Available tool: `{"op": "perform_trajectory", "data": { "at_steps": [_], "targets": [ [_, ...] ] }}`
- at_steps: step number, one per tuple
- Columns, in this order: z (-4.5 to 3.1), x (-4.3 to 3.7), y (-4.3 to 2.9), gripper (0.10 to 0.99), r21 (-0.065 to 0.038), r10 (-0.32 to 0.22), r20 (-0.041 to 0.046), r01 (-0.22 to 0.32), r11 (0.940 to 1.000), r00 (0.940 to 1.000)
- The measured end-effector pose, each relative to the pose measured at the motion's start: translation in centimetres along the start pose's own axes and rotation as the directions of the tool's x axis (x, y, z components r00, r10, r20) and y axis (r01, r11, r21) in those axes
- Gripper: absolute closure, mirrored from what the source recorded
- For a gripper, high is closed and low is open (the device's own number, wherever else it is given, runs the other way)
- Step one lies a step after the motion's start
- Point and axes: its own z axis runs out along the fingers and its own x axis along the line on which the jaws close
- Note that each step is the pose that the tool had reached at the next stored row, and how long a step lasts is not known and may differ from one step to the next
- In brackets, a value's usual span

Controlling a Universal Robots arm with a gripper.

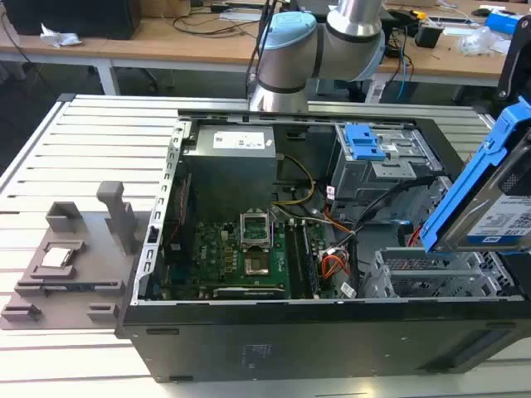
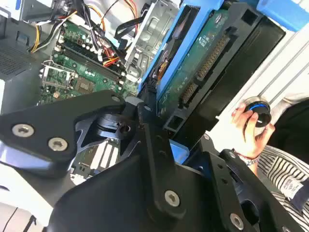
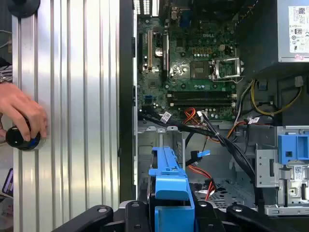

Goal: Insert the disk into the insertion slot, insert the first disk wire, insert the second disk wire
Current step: 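Insert the disk into the insertion slot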

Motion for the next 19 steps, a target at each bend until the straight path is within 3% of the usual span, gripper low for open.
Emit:
{"op": "perform_trajectory", "data": {
  "at_steps": [2, 4, 6, 9, 14, 19],
  "targets": [
    [0.58, 0.02, 1.41, 0.722, 0.0, 0.0, 0.0001, 0.0, 1.0, 1.0],
    [1.08, 0.02, 1.65, 0.722, 0.0, 0.0, 0.0002, 0.0, 1.0, 1.0],
    [1.42, 0.02, 1.74, 0.722, 0.0, 0.0, 0.0001, 0.0, 1.0, 1.0],
    [2.72, -0.06, 1.79, 0.722, 0.0, 0.0, 0.0, 0.0, 1.0, 1.0],
    [4.22, -1.17, 1.4, 0.722, 0.0, 0.0, 0.0, 0.0, 1.0, 1.0],
    [5.26, -1.65, 1.26, 0.722, 0.0, 0.0, 0.0, 0.0, 1.0, 1.0]
  ]
}}
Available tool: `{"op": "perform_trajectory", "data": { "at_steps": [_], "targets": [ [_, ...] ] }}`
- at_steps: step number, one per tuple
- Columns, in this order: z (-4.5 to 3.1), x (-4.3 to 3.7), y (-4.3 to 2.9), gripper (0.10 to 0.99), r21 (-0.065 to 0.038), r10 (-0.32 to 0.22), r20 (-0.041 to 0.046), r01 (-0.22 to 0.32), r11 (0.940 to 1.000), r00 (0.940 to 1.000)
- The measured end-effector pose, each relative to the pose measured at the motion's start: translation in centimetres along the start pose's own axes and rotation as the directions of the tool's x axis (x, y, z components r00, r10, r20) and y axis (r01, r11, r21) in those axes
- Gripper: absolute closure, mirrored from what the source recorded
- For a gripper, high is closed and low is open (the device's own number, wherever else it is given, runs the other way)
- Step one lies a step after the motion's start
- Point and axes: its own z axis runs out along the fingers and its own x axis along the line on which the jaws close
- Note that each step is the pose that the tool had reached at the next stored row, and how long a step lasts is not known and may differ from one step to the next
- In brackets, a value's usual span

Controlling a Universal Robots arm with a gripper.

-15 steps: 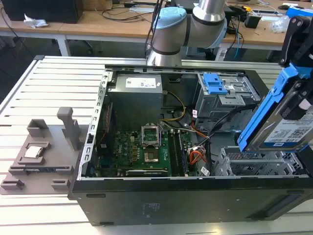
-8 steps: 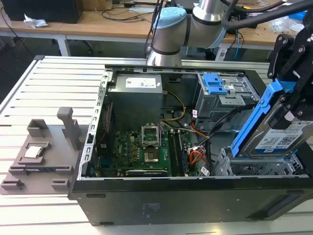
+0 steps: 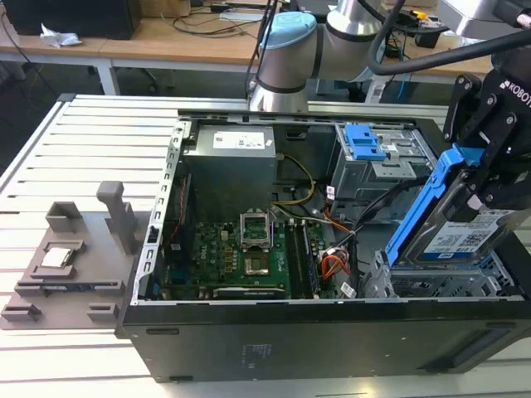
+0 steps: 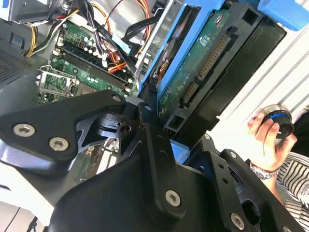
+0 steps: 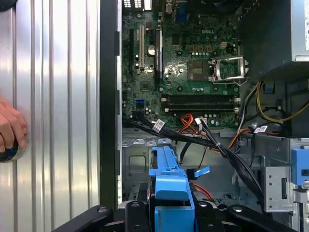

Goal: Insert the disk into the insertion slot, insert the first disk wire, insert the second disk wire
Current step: 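Insert the disk into the insertion slot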

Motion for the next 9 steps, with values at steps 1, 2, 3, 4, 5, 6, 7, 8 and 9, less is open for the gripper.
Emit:
{"op": "perform_trajectory", "data": {
  "at_steps": [1, 2, 3, 4, 5, 6, 7, 8, 9],
  "targets": [
    [0.08, -0.04, 0.01, 0.722, 0.0, 0.0, 0.0, 0.0, 1.0, 1.0],
    [0.19, -0.08, 0.01, 0.722, 0.0, 0.0, 0.0002, 0.0, 1.0, 1.0],
    [0.43, -0.12, 0.01, 0.722, 0.0, 0.0, 0.0002, 0.0, 1.0, 1.0],
    [0.58, -0.12, 0.01, 0.722, 0.0, 0.0, 0.0001, 0.0, 1.0, 1.0],
    [0.73, -0.12, 0.0, 0.722, 0.0, 0.0, 0.0001, 0.0, 1.0, 1.0],
    [0.92, -0.12, 0.0, 0.722, 0.0, 0.0, 0.0, 0.0, 1.0, 1.0],
    [1.09, -0.12, -0.01, 0.722, 0.0, 0.0, 0.0001, 0.0, 1.0, 1.0],
    [1.29, -0.12, -0.02, 0.722, 0.0, 0.0, 0.0001, 0.0, 1.0, 1.0],
    [1.47, -0.12, -0.02, 0.722, 0.0, 0.0, 0.0, 0.0, 1.0, 1.0]
  ]
}}
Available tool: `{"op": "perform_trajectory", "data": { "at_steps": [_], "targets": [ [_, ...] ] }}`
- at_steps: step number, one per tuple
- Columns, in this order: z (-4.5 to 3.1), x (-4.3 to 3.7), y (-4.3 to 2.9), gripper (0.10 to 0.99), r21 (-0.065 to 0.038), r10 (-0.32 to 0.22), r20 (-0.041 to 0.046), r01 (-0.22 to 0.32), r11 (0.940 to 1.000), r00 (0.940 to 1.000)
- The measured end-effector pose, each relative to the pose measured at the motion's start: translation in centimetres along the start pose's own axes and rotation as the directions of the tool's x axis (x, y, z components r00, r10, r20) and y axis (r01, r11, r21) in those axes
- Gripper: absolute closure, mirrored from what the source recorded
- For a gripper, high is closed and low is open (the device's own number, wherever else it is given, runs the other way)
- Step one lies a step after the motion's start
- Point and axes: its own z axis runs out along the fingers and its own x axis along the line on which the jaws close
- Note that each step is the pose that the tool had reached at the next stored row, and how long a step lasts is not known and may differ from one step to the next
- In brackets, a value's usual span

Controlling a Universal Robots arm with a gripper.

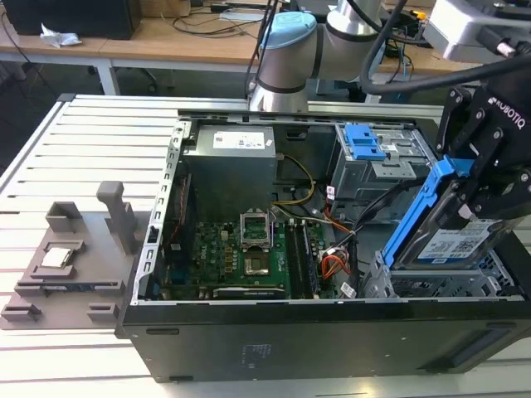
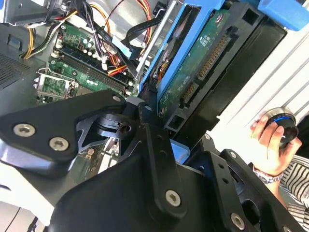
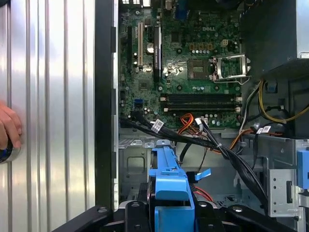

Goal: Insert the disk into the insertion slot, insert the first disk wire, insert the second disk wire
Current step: 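Insert the disk into the insertion slot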

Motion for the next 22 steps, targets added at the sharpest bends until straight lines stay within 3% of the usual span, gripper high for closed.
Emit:
{"op": "perform_trajectory", "data": {
  "at_steps": [14, 22],
  "targets": [
    [3.56, -0.01, -0.14, 0.722, 0.0, 0.0, 0.0001, 0.0, 1.0, 1.0],
    [3.81, -0.01, -0.15, 0.722, 0.0, 0.0, -0.0002, 0.0, 1.0, 1.0]
  ]
}}
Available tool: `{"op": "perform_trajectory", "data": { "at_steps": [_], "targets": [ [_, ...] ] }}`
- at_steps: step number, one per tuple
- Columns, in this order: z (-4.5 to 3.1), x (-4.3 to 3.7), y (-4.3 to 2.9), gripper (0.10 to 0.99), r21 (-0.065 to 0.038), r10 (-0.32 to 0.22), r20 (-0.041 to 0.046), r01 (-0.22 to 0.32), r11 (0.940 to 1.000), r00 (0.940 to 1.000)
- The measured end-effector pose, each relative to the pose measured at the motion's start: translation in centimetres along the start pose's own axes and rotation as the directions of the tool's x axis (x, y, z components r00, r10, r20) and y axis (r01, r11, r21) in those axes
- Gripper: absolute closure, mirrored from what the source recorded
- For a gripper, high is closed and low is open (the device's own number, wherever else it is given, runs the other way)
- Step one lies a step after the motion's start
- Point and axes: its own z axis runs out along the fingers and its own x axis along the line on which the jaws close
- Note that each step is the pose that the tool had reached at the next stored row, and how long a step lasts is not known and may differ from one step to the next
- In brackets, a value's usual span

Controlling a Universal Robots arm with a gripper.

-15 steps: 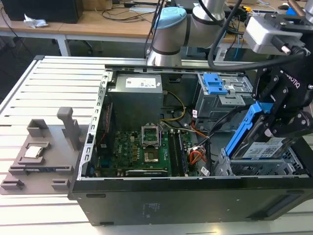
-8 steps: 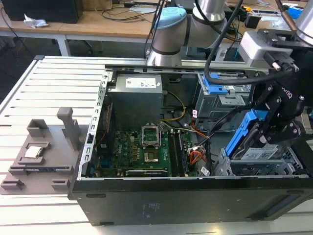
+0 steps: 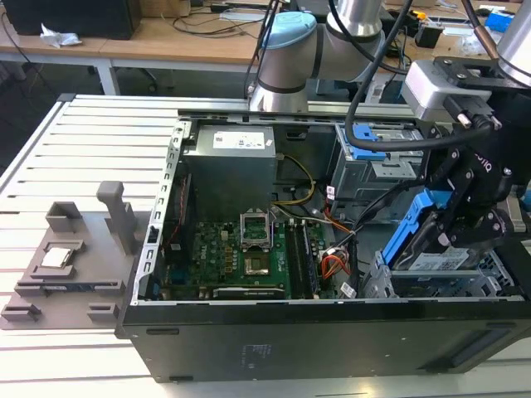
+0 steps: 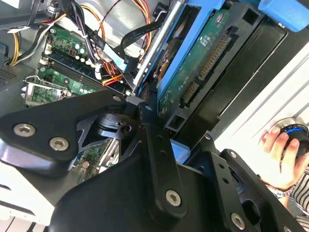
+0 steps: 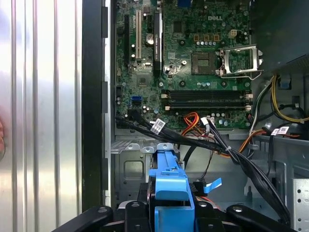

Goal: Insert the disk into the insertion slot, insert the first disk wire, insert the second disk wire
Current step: 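Insert the disk into the insertion slot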

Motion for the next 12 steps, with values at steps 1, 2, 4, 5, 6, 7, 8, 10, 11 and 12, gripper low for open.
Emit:
{"op": "perform_trajectory", "data": {
  "at_steps": [1, 2, 4, 5, 6, 7, 8, 10, 11, 12],
  "targets": [
    [-0.01, 0.0, 0.0, 0.71, 0.0, 0.0, -0.0003, 0.0, 1.0, 1.0],
    [0.01, 0.0, 0.0, 0.71, 0.0, 0.0, 0.0001, 0.0, 1.0, 1.0],
    [0.03, 0.0, 0.0, 0.647, 0.0, 0.0, 0.0002, 0.0, 1.0, 1.0],
    [0.04, 0.0, 0.0, 0.647, 0.0, 0.0, 0.0003, 0.0, 1.0, 1.0],
    [0.05, 0.0, 0.0, 0.647, 0.0, 0.0, 0.0003, 0.0, 1.0, 1.0],
    [0.06, 0.0, 0.0, 0.647, 0.0, 0.0, 0.0002, 0.0, 1.0, 1.0],
    [0.07, 0.0, 0.0, 0.663, 0.0, 0.0, 0.0002, 0.0, 1.0, 1.0],
    [0.08, 0.0, 0.0, 0.792, 0.0, 0.0, 0.0002, 0.0, 1.0, 1.0],
    [0.1, 0.0, 0.0, 0.851, 0.0, 0.0, 0.0002, 0.0, 1.0, 1.0],
    [0.1, 0.0, 0.0, 0.91, 0.0, 0.0, 0.0003, 0.0, 1.0, 1.0]
  ]
}}
